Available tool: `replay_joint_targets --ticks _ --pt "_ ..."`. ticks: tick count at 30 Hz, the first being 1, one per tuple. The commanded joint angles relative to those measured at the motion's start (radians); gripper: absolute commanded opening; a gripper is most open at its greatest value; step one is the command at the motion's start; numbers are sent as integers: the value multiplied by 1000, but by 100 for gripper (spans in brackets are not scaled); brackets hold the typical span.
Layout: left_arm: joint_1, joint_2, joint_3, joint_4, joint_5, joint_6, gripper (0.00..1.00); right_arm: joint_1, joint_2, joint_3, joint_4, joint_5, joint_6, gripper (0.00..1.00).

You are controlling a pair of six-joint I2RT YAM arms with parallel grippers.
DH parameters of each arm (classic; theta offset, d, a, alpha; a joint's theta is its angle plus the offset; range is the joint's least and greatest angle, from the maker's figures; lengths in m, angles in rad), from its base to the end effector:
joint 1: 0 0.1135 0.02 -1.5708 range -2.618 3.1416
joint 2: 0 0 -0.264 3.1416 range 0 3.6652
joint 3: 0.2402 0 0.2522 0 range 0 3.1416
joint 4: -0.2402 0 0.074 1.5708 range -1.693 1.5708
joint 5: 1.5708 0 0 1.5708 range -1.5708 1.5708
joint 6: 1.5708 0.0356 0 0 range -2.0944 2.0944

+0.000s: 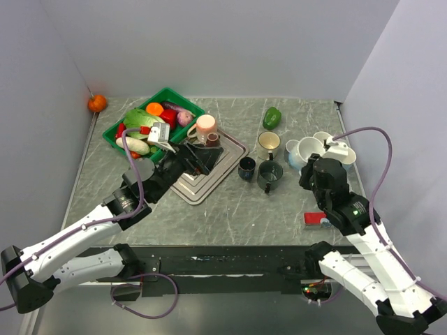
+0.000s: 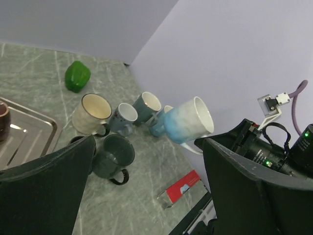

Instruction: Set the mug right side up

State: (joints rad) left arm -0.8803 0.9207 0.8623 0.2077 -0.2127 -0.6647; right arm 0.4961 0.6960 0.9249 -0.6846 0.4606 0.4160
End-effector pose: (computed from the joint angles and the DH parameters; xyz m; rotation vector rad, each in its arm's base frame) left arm 0.1433 -0.1616 0.3854 -0.0237 1.5227 -1.1098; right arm 0.1284 0.0515 0.3502 0.2076 1.9672 0.1255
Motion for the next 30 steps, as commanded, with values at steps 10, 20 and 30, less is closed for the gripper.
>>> replay_joint_targets --ticks 10,20,30 --pt "-2 26 46 -83 -57 16 96 -203 141 -155 145 -3 78 0" --pt "0 26 47 -105 -85 33 96 -271 307 -213 276 -92 113 0" --pt "1 46 60 -120 -94 40 96 -274 441 -215 306 -66 124 0"
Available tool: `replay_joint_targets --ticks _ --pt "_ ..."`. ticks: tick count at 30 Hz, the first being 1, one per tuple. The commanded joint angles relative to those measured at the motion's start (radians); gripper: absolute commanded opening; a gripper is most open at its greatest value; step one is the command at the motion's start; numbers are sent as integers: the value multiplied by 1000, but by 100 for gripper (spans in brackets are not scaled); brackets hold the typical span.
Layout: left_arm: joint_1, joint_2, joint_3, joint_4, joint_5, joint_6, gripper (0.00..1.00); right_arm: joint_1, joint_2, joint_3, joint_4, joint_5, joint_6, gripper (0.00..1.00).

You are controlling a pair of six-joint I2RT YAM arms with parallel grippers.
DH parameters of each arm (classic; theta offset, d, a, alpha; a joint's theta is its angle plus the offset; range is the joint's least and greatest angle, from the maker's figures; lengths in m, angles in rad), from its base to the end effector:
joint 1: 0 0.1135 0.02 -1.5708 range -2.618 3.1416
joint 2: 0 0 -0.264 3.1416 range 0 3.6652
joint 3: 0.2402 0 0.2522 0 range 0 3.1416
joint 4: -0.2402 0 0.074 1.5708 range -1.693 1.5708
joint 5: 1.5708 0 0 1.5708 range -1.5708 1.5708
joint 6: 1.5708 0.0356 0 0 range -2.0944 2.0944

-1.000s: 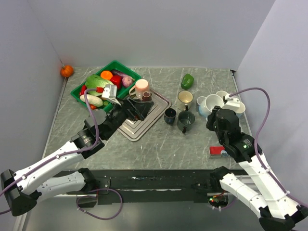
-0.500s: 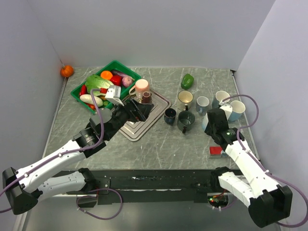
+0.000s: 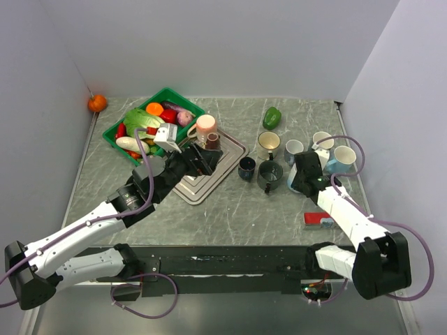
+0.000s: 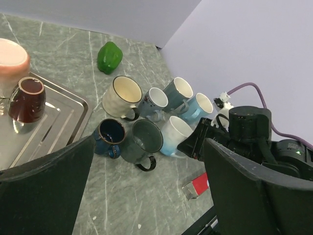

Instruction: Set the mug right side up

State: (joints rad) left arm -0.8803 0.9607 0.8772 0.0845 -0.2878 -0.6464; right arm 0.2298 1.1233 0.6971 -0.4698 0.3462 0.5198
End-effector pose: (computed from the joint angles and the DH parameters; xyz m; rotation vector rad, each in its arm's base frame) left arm 0.1517 -0.1678 0.3693 -0.0448 1.6542 -0.9619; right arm 0.2177 0.0385 0.2209 0.4910 2.3465 -0.0820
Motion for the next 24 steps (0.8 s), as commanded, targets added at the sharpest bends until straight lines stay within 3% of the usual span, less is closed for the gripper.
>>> replay_joint_targets --ticks 1,4,5,7,8,9,17,24 --pt "1 6 43 3 -20 22 96 -6 23 15 83 53 25 0" --pt "0 7 42 1 -24 22 96 -6 41 15 77 47 29 0" --pt "0 7 40 1 -24 22 96 -7 43 7 77 40 26 14" --pt "0 9 40 -2 -25 21 96 -7 40 -4 92 30 23 31" --pt "0 9 39 0 -25 21 96 -7 29 -13 95 21 25 49" --pt "0 9 37 0 -28 19 96 -7 23 -16 100 16 25 52" --pt "1 32 51 -17 -47 28 96 -6 -25 22 31 10 26 73" --pt "7 121 100 -81 -135 68 96 -6 -138 71 -29 -18 16 84"
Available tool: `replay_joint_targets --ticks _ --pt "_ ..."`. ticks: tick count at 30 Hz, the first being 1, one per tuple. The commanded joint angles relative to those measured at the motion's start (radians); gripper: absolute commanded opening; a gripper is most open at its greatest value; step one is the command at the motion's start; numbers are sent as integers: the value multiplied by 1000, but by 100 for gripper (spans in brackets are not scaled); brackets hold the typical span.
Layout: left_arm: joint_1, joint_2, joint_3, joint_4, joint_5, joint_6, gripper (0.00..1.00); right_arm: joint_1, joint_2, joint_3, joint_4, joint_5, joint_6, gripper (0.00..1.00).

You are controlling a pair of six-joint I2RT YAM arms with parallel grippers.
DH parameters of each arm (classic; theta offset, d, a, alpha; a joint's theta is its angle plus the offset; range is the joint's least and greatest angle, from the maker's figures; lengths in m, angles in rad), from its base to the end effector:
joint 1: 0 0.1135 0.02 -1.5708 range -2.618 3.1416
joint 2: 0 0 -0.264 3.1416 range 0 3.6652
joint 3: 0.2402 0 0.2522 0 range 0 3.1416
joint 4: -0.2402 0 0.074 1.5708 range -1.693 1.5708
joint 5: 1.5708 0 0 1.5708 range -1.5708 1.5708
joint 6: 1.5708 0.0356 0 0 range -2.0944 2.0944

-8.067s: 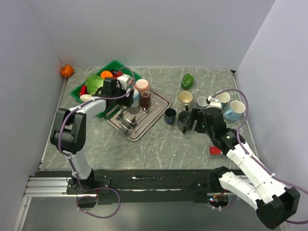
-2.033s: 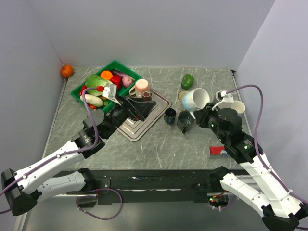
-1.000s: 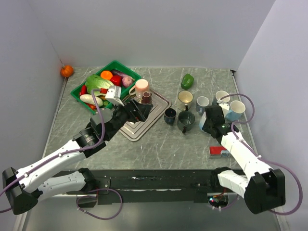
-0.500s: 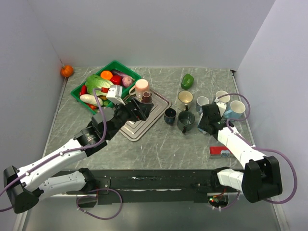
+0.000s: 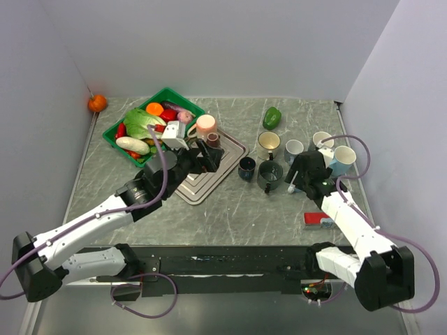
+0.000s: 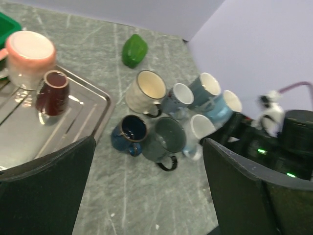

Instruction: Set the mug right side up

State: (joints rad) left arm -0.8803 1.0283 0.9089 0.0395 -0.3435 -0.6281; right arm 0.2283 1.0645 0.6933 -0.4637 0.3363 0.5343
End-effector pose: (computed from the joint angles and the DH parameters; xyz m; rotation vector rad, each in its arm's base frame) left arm 0.1629 -0.1783 0.3614 -0.0561 1.7178 -0.8582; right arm 0.2113 0.0370 0.2317 0.5082 2.2903 -0.0330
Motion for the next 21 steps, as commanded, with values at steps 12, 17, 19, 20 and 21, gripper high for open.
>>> replay_joint_targets --ticks 12,17,19,20,21 --pt "179 487 343 -216 -103 156 96 -3 -276 144 -10 -310 -73 92" --pt "305 647 469 -234 -39 166 96 -3 -288 144 -9 -332 -73 92" --pt "342 686 490 -207 -3 183 96 -1 -287 140 -4 -332 -71 92" --pt "377 699 498 -173 24 195 97 -3 -287 138 -1 -356 -69 92" --pt "394 713 507 -165 35 200 99 -3 -287 135 2 -362 -69 92"
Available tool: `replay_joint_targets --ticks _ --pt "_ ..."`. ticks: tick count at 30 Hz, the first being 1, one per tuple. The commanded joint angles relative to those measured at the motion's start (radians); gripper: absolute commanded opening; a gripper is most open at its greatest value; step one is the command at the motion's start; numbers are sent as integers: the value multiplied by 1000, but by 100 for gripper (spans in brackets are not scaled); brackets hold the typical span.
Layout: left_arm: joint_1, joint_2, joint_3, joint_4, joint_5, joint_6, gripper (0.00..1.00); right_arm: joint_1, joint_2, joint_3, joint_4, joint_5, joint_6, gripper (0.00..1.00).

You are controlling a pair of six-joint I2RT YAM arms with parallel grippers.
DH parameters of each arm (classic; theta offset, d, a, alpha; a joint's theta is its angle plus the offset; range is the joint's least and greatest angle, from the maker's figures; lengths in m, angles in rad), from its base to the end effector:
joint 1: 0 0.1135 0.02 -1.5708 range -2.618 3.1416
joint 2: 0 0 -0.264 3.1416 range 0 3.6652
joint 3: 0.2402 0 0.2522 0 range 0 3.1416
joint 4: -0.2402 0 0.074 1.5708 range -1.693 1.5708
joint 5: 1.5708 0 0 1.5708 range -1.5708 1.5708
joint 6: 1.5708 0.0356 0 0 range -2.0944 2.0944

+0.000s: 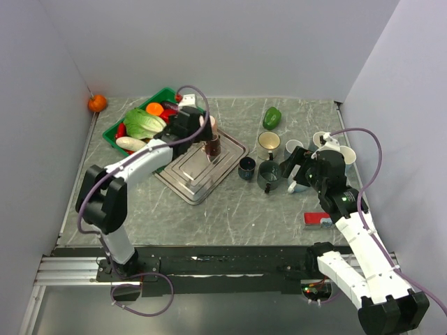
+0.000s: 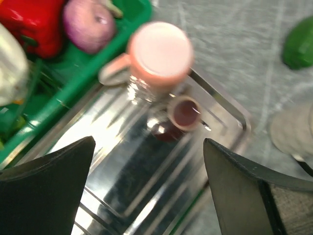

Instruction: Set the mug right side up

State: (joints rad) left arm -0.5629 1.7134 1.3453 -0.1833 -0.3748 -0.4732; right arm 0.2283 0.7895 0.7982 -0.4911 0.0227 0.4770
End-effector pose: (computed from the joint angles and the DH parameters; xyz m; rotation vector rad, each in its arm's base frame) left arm 0.3443 -0.2019 0.2865 -0.1268 2.0845 -0.2327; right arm 0.1712 0.0390 0.3122 0.2720 2.0609 0.4123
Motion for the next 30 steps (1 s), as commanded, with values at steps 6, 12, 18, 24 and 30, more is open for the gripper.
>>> replay_joint_targets --ticks 6,12,18,24,30 --pt "150 179 205 45 -7 47 68 -3 -3 21 43 -56 -15 87" --pt "170 328 374 8 -3 99 59 -1 -4 35 28 -40 -26 87" --pt "192 416 428 16 -16 140 57 -1 -18 33 22 -38 -28 87" --pt "204 466 442 24 62 217 56 -3 -35 29 5 -29 -31 87" --pt "204 474 391 50 167 271 57 -3 -36 26 3 -32 -26 86"
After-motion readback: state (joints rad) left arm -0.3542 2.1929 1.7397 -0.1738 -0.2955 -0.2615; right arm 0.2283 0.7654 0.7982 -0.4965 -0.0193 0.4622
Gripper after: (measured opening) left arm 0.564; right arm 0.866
